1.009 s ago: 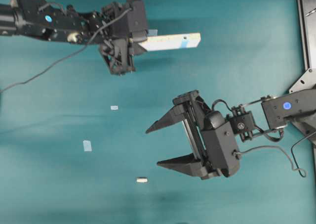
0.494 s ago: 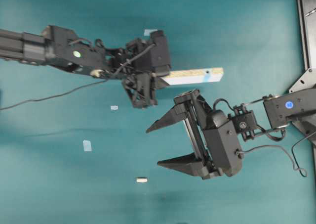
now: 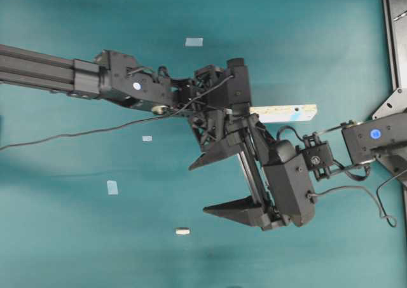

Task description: Move the wooden board into place and insert the rod into its hole.

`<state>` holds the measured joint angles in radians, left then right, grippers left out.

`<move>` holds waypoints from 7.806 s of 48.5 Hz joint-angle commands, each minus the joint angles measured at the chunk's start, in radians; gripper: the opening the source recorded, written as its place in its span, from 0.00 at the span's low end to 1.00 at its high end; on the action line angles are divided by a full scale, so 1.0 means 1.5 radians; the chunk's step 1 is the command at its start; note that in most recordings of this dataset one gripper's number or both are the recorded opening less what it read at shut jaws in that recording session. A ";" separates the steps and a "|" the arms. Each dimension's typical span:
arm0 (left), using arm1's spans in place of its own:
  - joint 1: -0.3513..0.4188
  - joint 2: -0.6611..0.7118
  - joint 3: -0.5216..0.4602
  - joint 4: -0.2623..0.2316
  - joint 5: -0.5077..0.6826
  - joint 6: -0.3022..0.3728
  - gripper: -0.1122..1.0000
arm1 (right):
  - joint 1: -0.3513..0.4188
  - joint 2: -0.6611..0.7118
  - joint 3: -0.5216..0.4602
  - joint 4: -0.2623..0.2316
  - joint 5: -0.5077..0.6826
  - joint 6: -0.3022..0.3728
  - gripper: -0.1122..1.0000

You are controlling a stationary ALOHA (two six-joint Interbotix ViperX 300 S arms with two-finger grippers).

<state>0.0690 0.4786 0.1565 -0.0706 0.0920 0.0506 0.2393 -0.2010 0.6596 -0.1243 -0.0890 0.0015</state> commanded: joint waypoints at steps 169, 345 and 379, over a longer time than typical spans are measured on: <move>-0.033 -0.026 0.244 0.005 -0.382 0.018 0.61 | 0.051 0.204 -0.314 0.010 0.542 0.232 0.96; -0.044 -0.019 0.253 0.004 -0.381 0.018 0.61 | 0.074 0.458 -0.442 0.082 0.546 0.338 0.54; -0.044 -0.018 0.258 0.005 -0.381 0.018 0.61 | 0.075 0.449 -0.442 0.081 0.549 0.334 0.19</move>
<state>0.0138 0.4587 0.5415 -0.0644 -0.4847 0.0736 0.3405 0.5001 0.0015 -0.0046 0.7363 0.5047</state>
